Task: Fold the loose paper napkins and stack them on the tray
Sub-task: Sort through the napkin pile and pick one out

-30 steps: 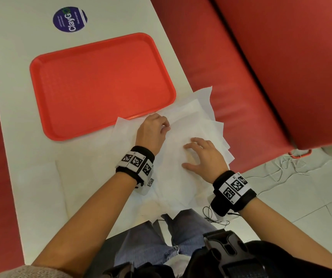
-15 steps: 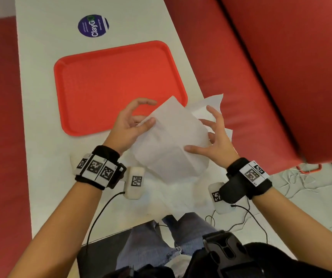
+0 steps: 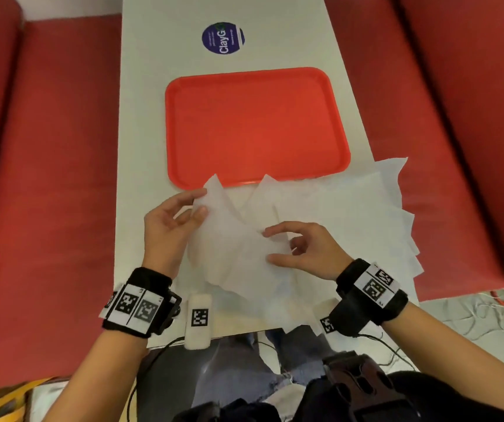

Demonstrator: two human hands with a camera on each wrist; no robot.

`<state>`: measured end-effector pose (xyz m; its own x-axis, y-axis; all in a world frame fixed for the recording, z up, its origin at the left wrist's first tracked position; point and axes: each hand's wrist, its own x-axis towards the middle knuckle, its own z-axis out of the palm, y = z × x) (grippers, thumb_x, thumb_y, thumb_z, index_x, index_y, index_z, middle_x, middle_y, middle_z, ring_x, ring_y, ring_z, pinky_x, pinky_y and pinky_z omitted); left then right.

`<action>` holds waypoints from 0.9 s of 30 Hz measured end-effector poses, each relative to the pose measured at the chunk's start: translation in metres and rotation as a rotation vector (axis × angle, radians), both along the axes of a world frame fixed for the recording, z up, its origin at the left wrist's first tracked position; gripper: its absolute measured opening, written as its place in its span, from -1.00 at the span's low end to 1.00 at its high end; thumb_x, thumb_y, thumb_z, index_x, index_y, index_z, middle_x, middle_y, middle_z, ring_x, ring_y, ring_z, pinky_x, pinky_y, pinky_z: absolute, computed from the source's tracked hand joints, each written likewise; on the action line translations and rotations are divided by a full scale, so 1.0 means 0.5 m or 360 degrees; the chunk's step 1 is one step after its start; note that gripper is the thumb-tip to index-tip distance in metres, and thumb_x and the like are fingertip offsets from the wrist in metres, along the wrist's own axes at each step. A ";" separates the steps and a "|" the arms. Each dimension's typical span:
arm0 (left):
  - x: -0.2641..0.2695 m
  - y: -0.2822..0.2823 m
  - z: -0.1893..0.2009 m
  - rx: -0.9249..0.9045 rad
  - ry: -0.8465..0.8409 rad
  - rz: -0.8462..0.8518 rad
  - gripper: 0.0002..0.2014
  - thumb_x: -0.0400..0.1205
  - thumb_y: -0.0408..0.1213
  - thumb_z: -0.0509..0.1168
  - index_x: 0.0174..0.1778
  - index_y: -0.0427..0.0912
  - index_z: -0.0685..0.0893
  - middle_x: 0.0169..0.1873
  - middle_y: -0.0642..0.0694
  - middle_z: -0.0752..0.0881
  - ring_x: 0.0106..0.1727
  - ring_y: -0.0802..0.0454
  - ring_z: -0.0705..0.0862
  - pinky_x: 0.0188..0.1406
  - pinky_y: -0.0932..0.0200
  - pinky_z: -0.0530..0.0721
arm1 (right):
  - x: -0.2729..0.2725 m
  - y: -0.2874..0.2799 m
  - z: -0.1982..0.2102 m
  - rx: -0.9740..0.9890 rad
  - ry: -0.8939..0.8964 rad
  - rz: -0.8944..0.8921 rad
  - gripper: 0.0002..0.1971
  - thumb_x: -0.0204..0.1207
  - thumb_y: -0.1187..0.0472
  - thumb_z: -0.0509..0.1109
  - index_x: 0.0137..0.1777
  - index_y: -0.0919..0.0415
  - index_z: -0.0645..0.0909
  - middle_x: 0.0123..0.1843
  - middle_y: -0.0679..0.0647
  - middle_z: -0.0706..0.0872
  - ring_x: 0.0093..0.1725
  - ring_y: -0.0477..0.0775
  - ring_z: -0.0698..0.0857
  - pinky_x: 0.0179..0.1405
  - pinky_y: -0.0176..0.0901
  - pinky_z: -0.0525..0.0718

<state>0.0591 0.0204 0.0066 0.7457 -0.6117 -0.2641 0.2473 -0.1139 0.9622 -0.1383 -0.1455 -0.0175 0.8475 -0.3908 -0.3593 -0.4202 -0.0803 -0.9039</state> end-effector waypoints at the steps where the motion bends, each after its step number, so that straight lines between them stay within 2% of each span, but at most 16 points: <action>1: 0.008 0.018 0.003 -0.0001 0.0021 0.0022 -0.71 0.52 -0.50 0.43 0.16 -0.23 0.75 0.07 -0.03 0.78 0.00 0.02 0.73 0.07 0.09 0.65 | 0.011 0.009 -0.001 0.0034 0.0011 0.0018 -0.70 0.33 0.12 0.67 0.06 -0.03 0.77 0.19 -0.14 0.77 -0.46 0.02 0.47 -0.36 -0.26 0.50; 4: 0.028 0.063 0.022 0.0010 -0.0017 0.0063 -0.68 0.47 -0.53 0.46 0.12 -0.21 0.74 -0.10 0.12 0.82 -0.08 0.06 0.78 -0.07 0.25 0.72 | 0.043 0.033 -0.003 0.0149 -0.0010 0.0024 -0.80 0.27 0.21 0.70 -0.13 0.07 0.81 0.14 -0.10 0.81 -0.35 0.06 0.51 -0.34 -0.34 0.51; 6: 0.044 0.096 0.034 0.0064 -0.0110 0.0093 -0.67 0.43 -0.57 0.49 0.08 -0.23 0.76 -0.17 0.03 0.84 -0.13 0.08 0.81 -0.10 0.28 0.74 | 0.064 0.044 0.003 0.0126 -0.0019 0.0021 -0.88 0.29 0.28 0.68 -0.23 0.16 0.80 0.04 -0.03 0.84 -0.27 0.02 0.66 -0.30 -0.31 0.55; 8: 0.066 0.132 0.040 0.0185 -0.0265 0.0088 -0.67 0.38 -0.54 0.54 0.06 -0.28 0.77 -0.19 -0.16 0.83 -0.19 0.08 0.80 -0.09 0.22 0.75 | 0.085 0.050 0.012 0.0002 -0.0034 0.0030 -0.91 0.32 0.28 0.66 -0.27 0.16 0.79 -0.02 -0.04 0.84 -0.14 0.08 0.75 -0.23 -0.08 0.59; 10: 0.086 0.168 0.039 0.0320 -0.0390 0.0049 -0.68 0.36 -0.44 0.58 0.02 -0.27 0.78 -0.21 -0.24 0.80 -0.21 -0.01 0.77 -0.04 0.02 0.71 | 0.105 0.056 0.024 -0.0202 -0.0054 0.0036 -0.86 0.33 0.27 0.64 -0.29 0.06 0.74 -0.01 -0.16 0.83 0.01 0.06 0.72 -0.11 -0.05 0.55; 11: 0.094 0.185 0.038 0.0375 -0.0467 0.0019 -0.70 0.35 -0.35 0.59 -0.01 -0.23 0.79 -0.21 -0.18 0.78 -0.23 0.00 0.73 -0.07 0.01 0.69 | 0.116 0.061 0.032 -0.0304 -0.0083 0.0048 -0.83 0.33 0.26 0.63 -0.29 0.01 0.71 0.02 -0.22 0.82 0.11 0.03 0.67 -0.01 -0.10 0.52; 13: 0.105 0.213 0.037 0.0530 -0.0690 -0.0082 -0.70 0.33 -0.12 0.56 -0.04 -0.07 0.80 -0.14 -0.02 0.67 -0.24 0.12 0.61 -0.15 0.16 0.64 | 0.141 0.073 0.052 -0.0396 -0.0175 0.0089 -0.86 0.32 0.24 0.60 -0.27 0.02 0.70 0.10 -0.27 0.79 0.26 -0.01 0.58 0.21 -0.17 0.49; 14: 0.108 0.222 0.037 0.0648 -0.0811 -0.0154 -0.66 0.31 0.00 0.54 -0.01 0.04 0.79 -0.05 0.02 0.60 -0.16 0.13 0.57 -0.11 0.20 0.59 | 0.153 0.080 0.061 -0.0377 -0.0231 0.0118 -0.89 0.31 0.24 0.58 -0.25 0.07 0.70 0.11 -0.24 0.79 0.28 -0.03 0.59 0.28 -0.21 0.49; 16: 0.111 0.229 0.043 0.0904 -0.1067 -0.0349 -0.49 0.28 0.22 0.53 0.15 0.26 0.70 0.17 0.10 0.47 0.15 0.15 0.45 0.16 0.22 0.42 | 0.179 0.092 0.084 -0.0289 -0.0281 0.0228 -0.92 0.31 0.29 0.54 -0.22 0.19 0.69 0.06 -0.12 0.82 0.19 -0.08 0.70 0.32 -0.24 0.51; 18: 0.113 0.222 0.049 0.0968 -0.1268 -0.0655 -0.35 0.27 0.39 0.46 0.30 0.39 0.57 0.42 0.23 0.34 0.47 0.22 0.24 0.40 0.06 0.17 | 0.207 0.108 0.105 -0.0228 -0.0250 0.0437 -0.93 0.31 0.31 0.49 -0.20 0.26 0.72 -0.06 -0.03 0.84 0.03 -0.08 0.77 0.29 -0.16 0.59; 20: 0.111 0.205 0.048 0.0782 -0.1195 -0.0953 -0.37 0.32 0.41 0.38 0.33 0.38 0.56 0.53 0.35 0.30 0.61 0.31 0.12 0.55 0.00 0.04 | 0.237 0.126 0.116 -0.0196 -0.0241 0.0644 -0.92 0.30 0.30 0.47 -0.21 0.27 0.72 -0.19 0.03 0.82 -0.10 -0.01 0.77 0.20 -0.04 0.65; 21: 0.110 0.197 0.047 0.0673 -0.1078 -0.1030 -0.44 0.34 0.36 0.41 0.26 0.32 0.62 0.50 0.33 0.40 0.60 0.34 0.19 0.59 -0.03 0.09 | 0.249 0.135 0.118 -0.0177 -0.0252 0.0706 -0.94 0.31 0.31 0.47 -0.23 0.27 0.71 -0.24 0.08 0.79 -0.16 0.03 0.75 0.11 0.00 0.66; 22: 0.107 0.192 0.047 0.0592 -0.0936 -0.1037 -0.52 0.36 0.27 0.47 0.16 0.23 0.70 0.40 0.28 0.55 0.52 0.34 0.36 0.58 -0.03 0.24 | 0.260 0.142 0.120 -0.0156 -0.0275 0.0725 -0.96 0.32 0.32 0.47 -0.24 0.25 0.70 -0.29 0.14 0.75 -0.23 0.09 0.70 -0.02 0.01 0.66; 23: 0.105 0.190 0.048 0.0538 -0.0789 -0.0987 -0.61 0.37 0.15 0.53 0.05 0.11 0.76 0.23 0.19 0.70 0.37 0.31 0.55 0.48 -0.02 0.44 | 0.269 0.145 0.119 -0.0117 -0.0293 0.0687 -0.97 0.34 0.32 0.48 -0.24 0.22 0.68 -0.32 0.20 0.71 -0.30 0.16 0.64 -0.15 0.00 0.61; 25: 0.103 0.192 0.057 0.0413 -0.0518 -0.0792 -0.75 0.42 -0.10 0.55 -0.07 -0.14 0.79 -0.08 -0.01 0.83 0.04 0.09 0.77 0.17 -0.04 0.68 | 0.282 0.149 0.119 0.0118 -0.0360 0.0450 -0.88 0.40 0.34 0.53 -0.17 0.18 0.64 -0.37 0.17 0.71 -0.38 0.05 0.61 -0.32 -0.14 0.57; 27: 0.106 0.204 0.058 0.0265 -0.0231 -0.0446 -0.79 0.48 -0.30 0.50 0.01 -0.25 0.77 -0.11 -0.10 0.85 -0.06 -0.03 0.83 -0.03 0.02 0.78 | 0.294 0.152 0.108 0.0336 -0.0417 0.0115 -0.74 0.40 0.33 0.59 -0.02 0.19 0.57 -0.37 0.05 0.74 -0.36 -0.04 0.66 -0.32 -0.20 0.64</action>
